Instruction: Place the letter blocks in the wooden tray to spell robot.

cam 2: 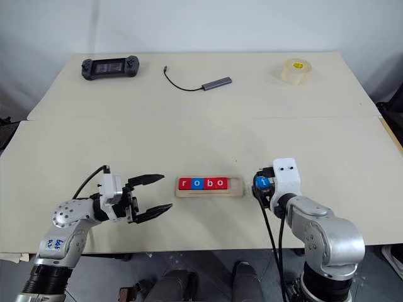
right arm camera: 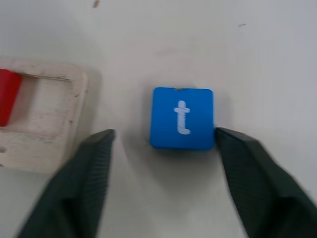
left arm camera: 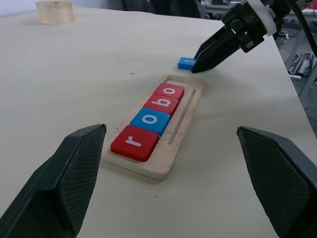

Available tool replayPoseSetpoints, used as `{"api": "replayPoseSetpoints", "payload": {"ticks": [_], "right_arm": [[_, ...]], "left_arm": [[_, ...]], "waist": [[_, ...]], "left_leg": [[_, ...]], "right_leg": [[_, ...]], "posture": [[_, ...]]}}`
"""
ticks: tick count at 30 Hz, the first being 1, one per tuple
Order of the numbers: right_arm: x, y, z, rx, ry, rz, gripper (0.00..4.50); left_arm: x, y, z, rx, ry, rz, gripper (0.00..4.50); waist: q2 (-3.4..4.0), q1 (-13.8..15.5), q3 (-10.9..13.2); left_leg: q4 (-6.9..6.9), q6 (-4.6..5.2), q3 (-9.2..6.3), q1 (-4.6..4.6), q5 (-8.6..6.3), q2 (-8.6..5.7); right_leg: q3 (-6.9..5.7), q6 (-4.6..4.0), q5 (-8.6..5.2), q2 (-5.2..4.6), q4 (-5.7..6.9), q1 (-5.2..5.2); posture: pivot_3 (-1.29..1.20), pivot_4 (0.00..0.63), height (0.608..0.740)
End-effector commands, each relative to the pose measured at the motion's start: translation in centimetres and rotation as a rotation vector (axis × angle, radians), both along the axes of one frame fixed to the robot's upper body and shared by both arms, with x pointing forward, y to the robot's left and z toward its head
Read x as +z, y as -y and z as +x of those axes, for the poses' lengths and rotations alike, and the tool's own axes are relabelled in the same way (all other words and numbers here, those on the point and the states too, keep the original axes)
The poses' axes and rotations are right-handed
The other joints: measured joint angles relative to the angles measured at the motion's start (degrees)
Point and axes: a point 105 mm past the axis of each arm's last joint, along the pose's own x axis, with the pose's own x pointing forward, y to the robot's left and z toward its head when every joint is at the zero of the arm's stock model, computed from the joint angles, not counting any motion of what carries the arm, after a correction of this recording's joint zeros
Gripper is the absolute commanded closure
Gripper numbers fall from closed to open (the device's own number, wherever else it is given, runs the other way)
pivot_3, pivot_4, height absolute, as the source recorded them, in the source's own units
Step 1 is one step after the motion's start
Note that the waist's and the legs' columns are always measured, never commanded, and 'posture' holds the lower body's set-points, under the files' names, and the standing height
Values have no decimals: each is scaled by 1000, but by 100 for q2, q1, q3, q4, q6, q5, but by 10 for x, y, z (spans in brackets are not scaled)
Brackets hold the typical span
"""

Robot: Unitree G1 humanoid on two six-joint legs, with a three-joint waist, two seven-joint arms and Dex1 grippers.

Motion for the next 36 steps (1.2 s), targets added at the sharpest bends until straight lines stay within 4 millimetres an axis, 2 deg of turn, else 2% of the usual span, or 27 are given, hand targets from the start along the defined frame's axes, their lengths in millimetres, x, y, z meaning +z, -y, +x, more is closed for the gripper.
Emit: {"api": "replayPoseSetpoints", "payload": {"ticks": [1,5,10,12,16,19,26,33,36], "right_arm": [[11,11,0,75,26,-26,283],[15,24,-5,275,-9,-62,283],[40,30,-1,558,147,-19,283],[42,42,0,696,185,-103,283],[36,60,7,927,227,-261,283],[26,72,16,1052,184,-365,283],[19,66,47,1127,214,-386,283],[9,50,57,1194,188,-351,283],[4,48,54,1218,153,-334,840]], "left_arm": [[8,0,-1,-13,39,-7,0],[8,-2,2,-10,50,-3,0],[9,-4,4,-13,66,7,0],[10,-5,4,-21,73,14,0],[10,-7,5,-40,80,22,0],[9,-6,3,-63,89,38,0],[8,-2,-2,-99,100,41,0],[8,-1,-4,-100,102,47,0],[9,-1,-4,-92,104,46,0]], "waist": [[0,16,0],[-1,15,1],[-3,-9,2],[-4,-3,3],[-6,-4,4],[-8,-9,6],[-4,-17,8],[-3,2,8],[-3,-1,8]], "left_leg": [[2,1,-1,0,0,-3],[-1,11,-2,-2,-2,-13],[-3,13,5,0,-3,-9],[-3,13,11,1,-3,-2],[2,15,14,6,-4,-4],[5,14,14,5,-3,-1],[6,7,10,4,-2,8],[10,5,2,1,-2,5],[11,5,-2,0,-2,5]], "right_leg": [[-2,0,0,-2,0,1],[-2,0,0,-10,-6,3],[-7,3,1,-6,-16,10],[-6,6,2,-2,-18,10],[-7,11,5,-2,-27,21],[-7,12,6,-3,-26,20],[-13,11,6,-3,-35,17],[-20,11,6,-7,-34,19],[-26,11,6,-9,-34,21]], "posture": [[0,150,740],[0,150,740],[0,150,740],[0,150,740],[0,150,740],[0,150,740],[0,150,740],[0,150,740],[0,150,740]]}}
